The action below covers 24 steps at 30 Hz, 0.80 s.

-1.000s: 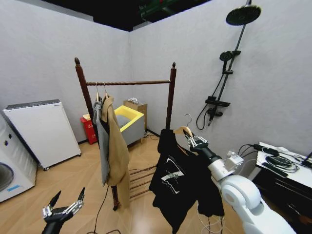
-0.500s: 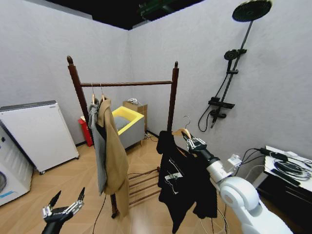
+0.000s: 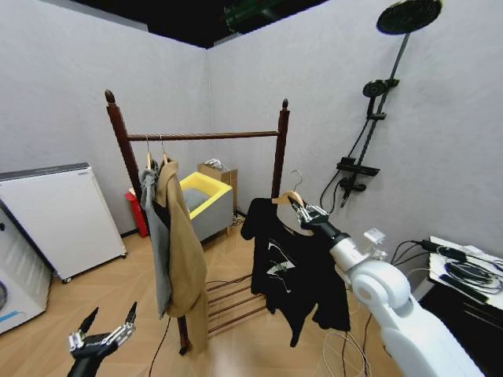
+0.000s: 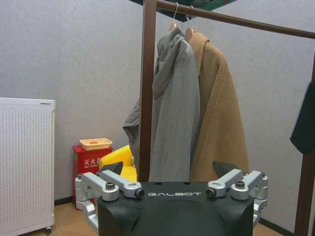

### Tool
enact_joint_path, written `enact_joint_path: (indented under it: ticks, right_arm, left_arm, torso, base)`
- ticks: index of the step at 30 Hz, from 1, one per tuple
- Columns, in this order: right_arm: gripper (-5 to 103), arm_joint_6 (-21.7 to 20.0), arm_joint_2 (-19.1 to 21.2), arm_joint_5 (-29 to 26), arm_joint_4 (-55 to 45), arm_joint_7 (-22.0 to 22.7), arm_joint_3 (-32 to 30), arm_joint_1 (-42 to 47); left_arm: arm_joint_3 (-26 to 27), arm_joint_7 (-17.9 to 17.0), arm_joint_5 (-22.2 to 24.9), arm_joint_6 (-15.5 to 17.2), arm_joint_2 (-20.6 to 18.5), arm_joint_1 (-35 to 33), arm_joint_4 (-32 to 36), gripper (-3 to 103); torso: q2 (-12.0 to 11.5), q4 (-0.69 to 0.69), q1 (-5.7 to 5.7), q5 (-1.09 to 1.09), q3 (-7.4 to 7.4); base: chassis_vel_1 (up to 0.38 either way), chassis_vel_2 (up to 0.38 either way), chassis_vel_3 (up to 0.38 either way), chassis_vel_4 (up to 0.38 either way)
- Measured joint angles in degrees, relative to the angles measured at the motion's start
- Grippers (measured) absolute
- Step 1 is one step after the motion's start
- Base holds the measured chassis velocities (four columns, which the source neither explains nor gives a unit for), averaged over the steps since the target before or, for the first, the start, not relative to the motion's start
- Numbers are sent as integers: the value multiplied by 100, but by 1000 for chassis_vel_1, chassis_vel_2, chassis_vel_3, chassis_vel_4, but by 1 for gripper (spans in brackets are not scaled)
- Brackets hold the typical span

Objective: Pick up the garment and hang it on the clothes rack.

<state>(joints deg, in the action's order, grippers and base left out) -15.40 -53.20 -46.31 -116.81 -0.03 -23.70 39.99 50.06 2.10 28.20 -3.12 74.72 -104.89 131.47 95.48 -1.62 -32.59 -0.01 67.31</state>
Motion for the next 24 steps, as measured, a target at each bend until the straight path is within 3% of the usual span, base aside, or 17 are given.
enact_joint_path:
  ticks: [6, 7, 11, 12, 16, 19, 24]
  right_arm:
    - [10, 3, -242, 22, 963, 14, 859, -1067]
    - [10, 8, -426, 104, 1500, 14, 1303, -1713]
    - [10, 68, -672, 221, 2188, -4, 1711, -2517]
    - [10, 119, -911, 316, 2695, -46, 1944, -2990]
    - [10, 169, -1265, 425, 3341, -104, 2176, -3504]
    - [10, 270, -1792, 623, 4189, -206, 2439, -4216]
    - [10, 363, -2201, 852, 4925, -263, 2524, -4719]
  left_arm:
    - [0, 0, 0, 0, 0, 0, 0, 100]
    - [0, -2, 0, 0, 0, 0, 0, 100]
    - [1, 0, 0, 0, 0, -1, 0, 100]
    - [1, -1, 0, 0, 1, 0, 0, 100]
    - [1, -3, 0, 0, 1, 0, 0, 100]
    - [1, -1, 0, 0, 1, 0, 0, 100]
    - [1, -1, 0, 0, 0, -1, 0, 100]
  torso:
    - [-1, 0, -1, 3, 1]
    - [-1, -1, -1, 2, 1]
    - [-1, 2, -1, -3, 1]
    - [-1, 2, -1, -4, 0]
    - [-2, 2, -2, 0, 1]
    - [-1, 1, -1, -1, 0]
    - [-1, 1, -1, -1, 0]
  base:
    - [0, 0, 0, 0]
    - [0, 0, 0, 0]
    - [0, 0, 0, 0]
    - [0, 0, 0, 0]
    - [0, 0, 0, 0]
    - [0, 0, 0, 0]
    - [0, 0, 0, 0]
